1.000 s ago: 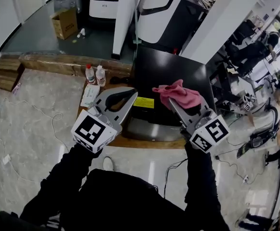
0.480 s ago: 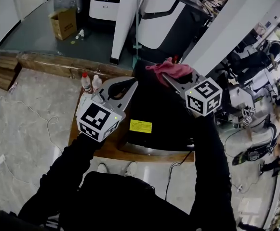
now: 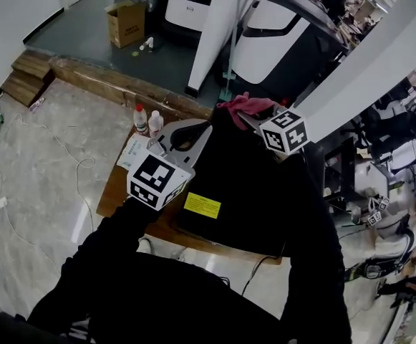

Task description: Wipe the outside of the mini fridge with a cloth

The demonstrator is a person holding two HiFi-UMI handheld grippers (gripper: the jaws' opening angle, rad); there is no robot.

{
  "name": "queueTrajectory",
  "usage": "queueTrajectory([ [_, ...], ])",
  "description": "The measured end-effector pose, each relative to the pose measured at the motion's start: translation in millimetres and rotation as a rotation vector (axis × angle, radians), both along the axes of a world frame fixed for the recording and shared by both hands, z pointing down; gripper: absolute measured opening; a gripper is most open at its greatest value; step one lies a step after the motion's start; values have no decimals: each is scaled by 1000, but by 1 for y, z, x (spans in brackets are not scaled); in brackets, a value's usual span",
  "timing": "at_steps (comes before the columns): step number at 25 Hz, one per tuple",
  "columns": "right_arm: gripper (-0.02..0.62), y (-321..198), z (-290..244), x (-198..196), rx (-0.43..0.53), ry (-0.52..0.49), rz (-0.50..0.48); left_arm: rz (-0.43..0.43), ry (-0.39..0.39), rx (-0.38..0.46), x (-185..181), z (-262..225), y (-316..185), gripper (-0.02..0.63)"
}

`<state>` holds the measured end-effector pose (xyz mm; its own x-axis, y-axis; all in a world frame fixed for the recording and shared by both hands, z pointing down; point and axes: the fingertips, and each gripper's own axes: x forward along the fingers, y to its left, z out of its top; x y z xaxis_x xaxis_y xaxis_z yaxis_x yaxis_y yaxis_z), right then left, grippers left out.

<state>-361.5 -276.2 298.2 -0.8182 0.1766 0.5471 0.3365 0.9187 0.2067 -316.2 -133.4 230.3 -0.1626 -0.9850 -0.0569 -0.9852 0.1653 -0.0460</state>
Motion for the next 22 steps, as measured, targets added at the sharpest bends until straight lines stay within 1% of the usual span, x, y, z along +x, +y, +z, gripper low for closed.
queueTrajectory([
  [2, 137, -7, 13, -4, 27, 30, -11, -23, -14, 5, 1, 1, 0, 5],
  [4, 132, -9, 20, -7, 49, 45, -29, -40, -16, -11, 1, 4, 0, 5],
  [6, 127, -6, 22, -9, 77, 46, -58, -52, -11, -35, 2, 7, 0, 5],
  [8, 120, -1, 24, -7, 109, 47, -90, -44, -7, -72, 9, 12, -2, 5],
  [11, 114, 11, 28, 2, 152, 59, -138, -35, -3, -102, 24, 17, -2, 5],
  [14, 114, 25, 32, 13, 183, 82, -185, -57, -12, -111, 37, 17, 4, 5],
  [19, 112, 51, 34, 39, 218, 134, -254, -97, -46, -113, 60, 11, 23, 5],
  [22, 112, 68, 34, 54, 217, 168, -277, -101, -50, -113, 71, 8, 37, 5],
])
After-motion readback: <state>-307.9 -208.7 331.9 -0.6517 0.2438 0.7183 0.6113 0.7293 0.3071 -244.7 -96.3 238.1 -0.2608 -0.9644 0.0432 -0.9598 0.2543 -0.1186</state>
